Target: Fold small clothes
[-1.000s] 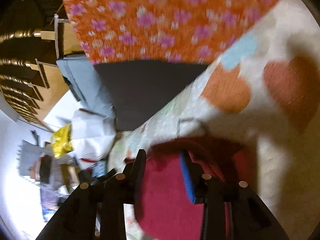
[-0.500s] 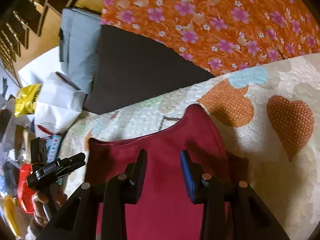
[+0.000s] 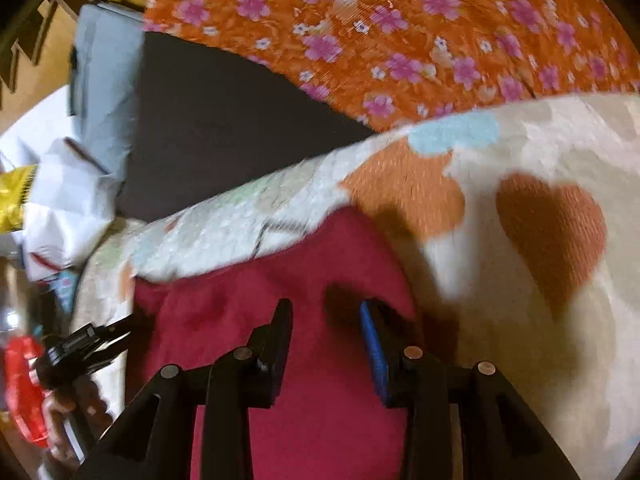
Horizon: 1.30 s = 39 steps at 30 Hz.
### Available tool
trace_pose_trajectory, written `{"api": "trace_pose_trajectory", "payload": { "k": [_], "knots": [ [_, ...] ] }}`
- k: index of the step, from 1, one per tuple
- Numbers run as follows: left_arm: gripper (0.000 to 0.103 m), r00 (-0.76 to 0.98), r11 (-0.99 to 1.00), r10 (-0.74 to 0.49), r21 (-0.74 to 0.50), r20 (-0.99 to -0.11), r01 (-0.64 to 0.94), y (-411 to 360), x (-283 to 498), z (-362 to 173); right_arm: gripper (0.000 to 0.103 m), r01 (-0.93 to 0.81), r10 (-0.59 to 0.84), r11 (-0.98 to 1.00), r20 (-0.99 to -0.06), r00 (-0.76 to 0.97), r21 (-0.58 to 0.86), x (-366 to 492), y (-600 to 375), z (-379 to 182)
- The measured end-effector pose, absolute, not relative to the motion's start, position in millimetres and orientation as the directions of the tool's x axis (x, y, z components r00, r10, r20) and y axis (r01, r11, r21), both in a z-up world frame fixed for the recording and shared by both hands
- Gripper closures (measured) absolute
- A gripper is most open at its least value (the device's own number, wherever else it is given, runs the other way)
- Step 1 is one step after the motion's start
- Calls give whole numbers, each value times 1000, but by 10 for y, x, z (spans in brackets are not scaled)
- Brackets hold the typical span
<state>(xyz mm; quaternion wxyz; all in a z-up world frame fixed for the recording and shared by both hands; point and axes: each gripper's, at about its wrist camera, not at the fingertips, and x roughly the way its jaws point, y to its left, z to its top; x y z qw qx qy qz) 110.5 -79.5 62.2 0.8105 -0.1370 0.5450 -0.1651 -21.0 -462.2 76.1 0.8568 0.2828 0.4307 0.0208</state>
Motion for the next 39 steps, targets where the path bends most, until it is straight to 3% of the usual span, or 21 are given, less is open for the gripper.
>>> {"api": "trace_pose_trajectory", "payload": {
  "k": [9, 14, 17, 18, 19, 23, 24, 25, 31, 34, 37, 39],
  "knots": [
    [30, 290, 916, -402, -382, -868, 125, -409, 137, 353, 69, 165, 318, 847, -730, 605, 506, -1422, -4433, 653],
    [31, 262, 894, -448, -423, -855, 146, -499, -24, 244, 69, 186, 330, 835, -741, 585, 518, -1566, -4389, 478],
    [48, 253, 887, -457, -413, -853, 209, -612, -105, 222, 71, 182, 341, 825, -727, 596, 536, -1525, -4391, 395],
    [54, 250, 891, -447, -400, -859, 216, -633, -129, 198, 76, 183, 338, 825, -725, 600, 535, -1502, -4383, 381],
    [58, 249, 895, -436, -387, -865, 223, -649, -159, 176, 89, 185, 324, 829, -723, 610, 528, -1510, -4368, 387],
    [75, 212, 881, -450, -392, -868, 266, -638, -316, 127, 93, 106, 300, 878, -707, 640, 468, -1640, -4227, 587],
    [89, 184, 864, -476, -419, -860, 278, -618, -359, 101, 94, 85, 307, 883, -706, 639, 462, -1683, -4198, 633],
    [90, 156, 852, -492, -437, -857, 288, -613, -393, 59, 94, 77, 316, 882, -704, 636, 465, -1713, -4196, 655],
    [90, 234, 880, -422, -335, -876, 336, -505, -566, 198, 94, 101, 305, 893, -755, 581, 439, -1724, -4179, 491],
    [90, 315, 895, -411, -313, -855, 318, -405, -565, 388, 93, 135, 309, 867, -731, 608, 479, -1760, -4253, 507],
    [77, 366, 911, -387, -289, -846, 296, -339, -496, 435, 89, 161, 295, 847, -701, 649, 506, -1782, -4261, 714],
    [72, 357, 915, -389, -312, -849, 255, -303, -394, 372, 81, 142, 283, 861, -691, 665, 489, -1736, -4153, 867]
  ]
}}
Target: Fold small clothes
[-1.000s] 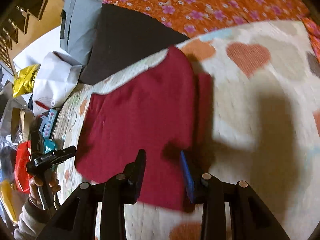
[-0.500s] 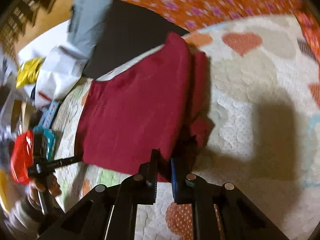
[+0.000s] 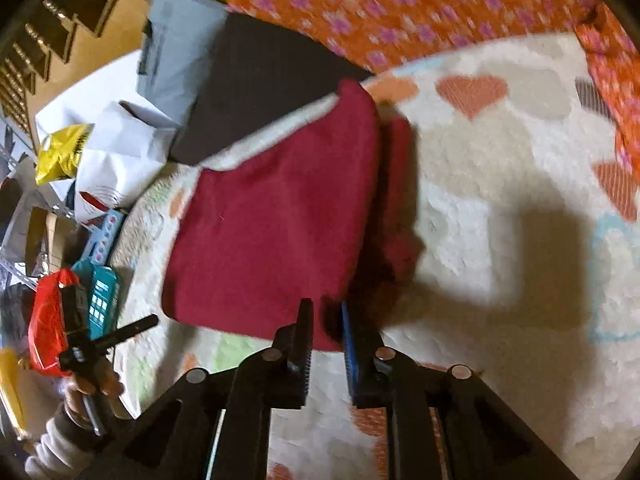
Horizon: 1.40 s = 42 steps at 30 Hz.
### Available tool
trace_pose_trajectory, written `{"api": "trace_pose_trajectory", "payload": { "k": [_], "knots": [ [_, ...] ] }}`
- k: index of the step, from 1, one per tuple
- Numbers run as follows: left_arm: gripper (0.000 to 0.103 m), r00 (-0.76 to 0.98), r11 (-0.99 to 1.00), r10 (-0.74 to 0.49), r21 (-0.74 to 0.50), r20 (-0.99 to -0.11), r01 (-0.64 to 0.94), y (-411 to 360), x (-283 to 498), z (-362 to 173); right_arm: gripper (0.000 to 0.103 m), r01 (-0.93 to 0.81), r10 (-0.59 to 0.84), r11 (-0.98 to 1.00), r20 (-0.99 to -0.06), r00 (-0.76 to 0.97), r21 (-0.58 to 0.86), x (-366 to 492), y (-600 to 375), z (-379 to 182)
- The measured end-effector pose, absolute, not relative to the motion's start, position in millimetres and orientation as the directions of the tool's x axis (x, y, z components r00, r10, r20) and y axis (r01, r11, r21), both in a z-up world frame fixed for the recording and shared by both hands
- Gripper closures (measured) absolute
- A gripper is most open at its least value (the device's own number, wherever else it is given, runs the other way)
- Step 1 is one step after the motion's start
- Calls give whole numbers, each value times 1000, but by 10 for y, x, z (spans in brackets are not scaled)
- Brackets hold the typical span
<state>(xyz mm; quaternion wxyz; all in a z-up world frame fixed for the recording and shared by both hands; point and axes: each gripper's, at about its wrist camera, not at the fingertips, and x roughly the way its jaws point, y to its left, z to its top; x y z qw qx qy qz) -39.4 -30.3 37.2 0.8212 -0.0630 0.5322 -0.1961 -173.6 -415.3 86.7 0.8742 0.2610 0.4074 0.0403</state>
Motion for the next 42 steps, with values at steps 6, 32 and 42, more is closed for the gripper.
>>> {"api": "trace_pose_trajectory", "payload": {
  "k": [6, 32, 42],
  "knots": [
    [72, 320, 917, -393, -340, -862, 210, -337, -218, 278, 68, 11, 407, 845, -655, 636, 535, -1237, -3505, 1028],
    [72, 376, 992, -114, -86, -920, 90, 341, -107, 280, 98, -155, 470, 878, -755, 456, 453, 117, -1576, 363],
    [72, 383, 991, -131, -112, -915, 74, 374, -116, 363, 102, -228, 439, 898, -740, 510, 376, -114, -1342, 635]
  ]
}}
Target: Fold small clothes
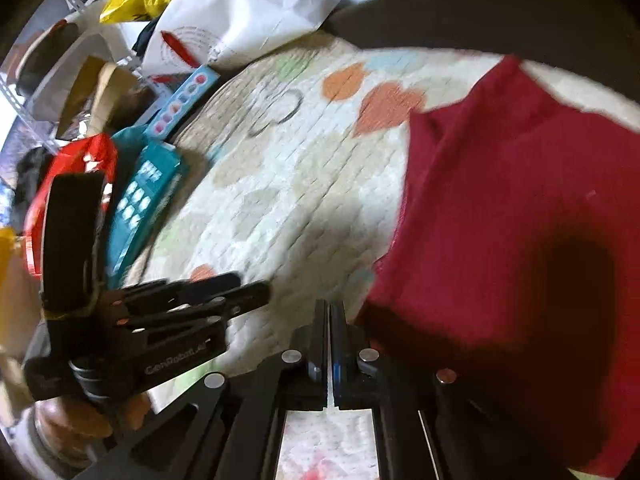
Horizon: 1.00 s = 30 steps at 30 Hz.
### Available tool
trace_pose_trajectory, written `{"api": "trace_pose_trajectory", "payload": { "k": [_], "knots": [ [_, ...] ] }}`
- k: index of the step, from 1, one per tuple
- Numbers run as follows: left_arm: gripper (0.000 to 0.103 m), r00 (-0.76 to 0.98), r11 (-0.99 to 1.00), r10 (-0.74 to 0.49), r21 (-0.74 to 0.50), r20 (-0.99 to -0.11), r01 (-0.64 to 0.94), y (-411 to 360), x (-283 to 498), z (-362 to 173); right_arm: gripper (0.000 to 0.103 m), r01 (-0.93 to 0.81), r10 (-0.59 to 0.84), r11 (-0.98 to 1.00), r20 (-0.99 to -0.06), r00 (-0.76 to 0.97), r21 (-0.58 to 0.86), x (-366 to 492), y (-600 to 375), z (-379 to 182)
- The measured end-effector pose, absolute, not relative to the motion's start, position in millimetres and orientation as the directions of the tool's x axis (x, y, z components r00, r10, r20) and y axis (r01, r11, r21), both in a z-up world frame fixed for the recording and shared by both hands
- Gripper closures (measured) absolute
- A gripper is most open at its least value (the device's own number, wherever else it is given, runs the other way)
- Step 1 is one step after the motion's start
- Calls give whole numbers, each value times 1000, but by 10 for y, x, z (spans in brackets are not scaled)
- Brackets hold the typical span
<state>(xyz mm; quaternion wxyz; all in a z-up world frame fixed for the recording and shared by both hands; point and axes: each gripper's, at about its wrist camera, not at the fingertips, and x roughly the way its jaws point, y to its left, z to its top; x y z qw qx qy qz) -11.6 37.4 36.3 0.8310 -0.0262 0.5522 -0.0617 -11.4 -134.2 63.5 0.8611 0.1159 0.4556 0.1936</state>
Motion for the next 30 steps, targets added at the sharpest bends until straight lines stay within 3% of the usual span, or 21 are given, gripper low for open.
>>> {"api": "trace_pose_trajectory", "payload": {
  "k": [8, 11, 15, 20, 28, 30],
  "knots": [
    [72, 383, 992, -119, -95, -916, 80, 331, -107, 359, 94, -126, 229, 973, -837, 498, 192, 80, -1234, 461],
    [66, 384, 993, -107, -79, -917, 88, 316, -111, 338, 93, -125, 219, 976, -822, 526, 181, 57, -1249, 444],
    [66, 378, 993, -107, -78, -920, 90, 313, -104, 315, 91, -121, 241, 971, -816, 526, 209, 16, -1302, 501],
    [66, 378, 993, -107, -82, -919, 82, 325, -100, 312, 71, -119, 217, 976, -809, 546, 181, -78, -1287, 582],
    [66, 364, 994, -107, -90, -925, 62, 347, -75, 296, 70, -136, 137, 988, -826, 547, 74, 32, -1165, 445],
    [66, 362, 994, -110, -96, -926, 55, 360, -68, 300, 84, -141, 175, 983, -821, 543, 116, 34, -1251, 452]
  ]
}}
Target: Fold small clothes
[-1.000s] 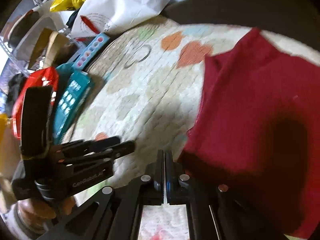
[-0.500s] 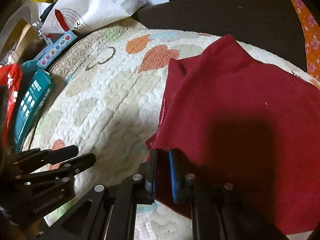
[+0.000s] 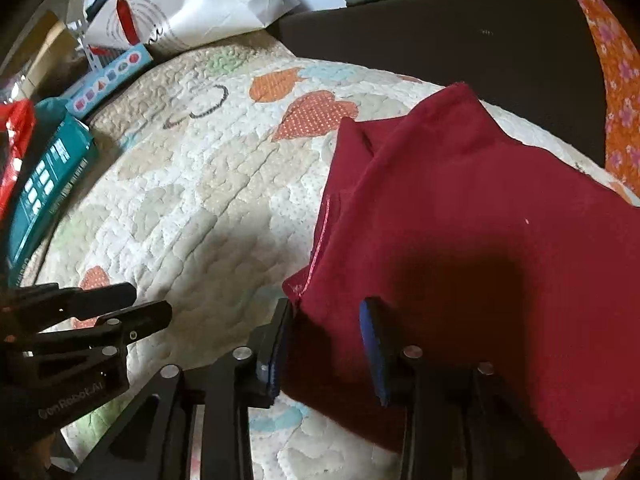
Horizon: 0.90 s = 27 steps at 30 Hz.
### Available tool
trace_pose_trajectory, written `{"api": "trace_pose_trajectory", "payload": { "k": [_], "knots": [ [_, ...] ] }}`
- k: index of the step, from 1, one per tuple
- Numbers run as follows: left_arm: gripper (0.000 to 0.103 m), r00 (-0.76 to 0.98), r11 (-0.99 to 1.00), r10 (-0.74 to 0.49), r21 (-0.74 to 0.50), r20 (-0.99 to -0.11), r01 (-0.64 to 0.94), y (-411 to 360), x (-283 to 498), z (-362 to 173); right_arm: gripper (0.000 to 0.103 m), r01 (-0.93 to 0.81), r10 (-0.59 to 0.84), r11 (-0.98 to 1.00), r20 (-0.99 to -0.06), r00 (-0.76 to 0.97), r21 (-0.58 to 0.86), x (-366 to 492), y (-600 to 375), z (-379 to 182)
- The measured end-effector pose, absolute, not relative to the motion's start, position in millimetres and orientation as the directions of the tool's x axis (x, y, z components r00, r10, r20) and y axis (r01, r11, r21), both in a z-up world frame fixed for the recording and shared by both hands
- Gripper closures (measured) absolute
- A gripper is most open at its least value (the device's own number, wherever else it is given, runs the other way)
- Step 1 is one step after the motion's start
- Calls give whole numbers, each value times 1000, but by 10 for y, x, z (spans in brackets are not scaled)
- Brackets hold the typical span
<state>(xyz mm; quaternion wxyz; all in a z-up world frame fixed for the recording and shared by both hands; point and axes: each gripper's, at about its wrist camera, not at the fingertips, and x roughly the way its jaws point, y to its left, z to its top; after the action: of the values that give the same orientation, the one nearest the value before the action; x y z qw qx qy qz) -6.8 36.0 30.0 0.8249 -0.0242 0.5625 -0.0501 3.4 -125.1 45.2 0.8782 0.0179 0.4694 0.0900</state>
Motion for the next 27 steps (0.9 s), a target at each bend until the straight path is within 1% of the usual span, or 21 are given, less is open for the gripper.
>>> {"api": "trace_pose_trajectory", "payload": {
  "k": [1, 3, 7, 9, 11, 12, 14, 15, 16, 19, 20, 22, 23, 25, 27],
  "knots": [
    [66, 362, 994, -112, -100, -925, 52, 366, -66, 306, 96, -154, 224, 974, -817, 531, 166, 17, -1311, 469],
    [66, 367, 993, -120, -111, -922, 45, 373, -71, 329, 99, -171, 294, 956, -807, 512, 240, -36, -1373, 506],
    [66, 387, 992, -123, -112, -914, 51, 298, -75, 386, 99, -230, 376, 926, -787, 489, 300, -160, -1327, 558],
    [66, 387, 992, -124, -114, -914, 50, 238, -52, 392, 103, -264, 423, 904, -793, 439, 336, -144, -1222, 448],
    [66, 384, 991, -137, -128, -913, 50, 165, -11, 403, 103, -267, 452, 890, -797, 400, 371, -127, -1156, 320],
    [66, 385, 990, -140, -131, -912, 50, 133, 2, 418, 103, -251, 451, 891, -791, 414, 377, -126, -1184, 300],
    [66, 396, 988, -154, -141, -905, 62, 52, 35, 466, 103, -239, 516, 856, -730, 448, 458, -201, -1375, 414],
    [66, 406, 986, -164, -147, -899, 73, -4, 55, 495, 102, -246, 534, 845, -709, 461, 475, -258, -1505, 529],
    [66, 413, 984, -179, -159, -893, 84, -64, 73, 522, 102, -246, 523, 851, -709, 473, 464, -302, -1604, 605],
    [66, 392, 954, -298, -251, -871, 166, -349, 205, 590, 101, -197, 459, 882, -686, 565, 428, -446, -2166, 886],
    [66, 394, 948, -313, -261, -864, 181, -442, 249, 621, 99, -155, 413, 900, -681, 605, 408, -468, -2404, 963],
    [66, 386, 935, -346, -279, -855, 220, -675, 398, 652, 95, -47, 271, 944, -688, 674, 326, -464, -2911, 1091],
    [63, 377, 930, -358, -290, -854, 227, -769, 486, 651, 92, 15, 199, 957, -697, 689, 288, -431, -3175, 1124],
    [60, 365, 920, -384, -322, -848, 222, -945, 689, 630, 92, 110, 109, 961, -709, 697, 255, -343, -3619, 1134],
    [60, 349, 923, -383, -340, -855, 180, -1063, 934, 562, 92, 209, 45, 944, -728, 685, 254, -238, -4042, 1087]
  ]
}}
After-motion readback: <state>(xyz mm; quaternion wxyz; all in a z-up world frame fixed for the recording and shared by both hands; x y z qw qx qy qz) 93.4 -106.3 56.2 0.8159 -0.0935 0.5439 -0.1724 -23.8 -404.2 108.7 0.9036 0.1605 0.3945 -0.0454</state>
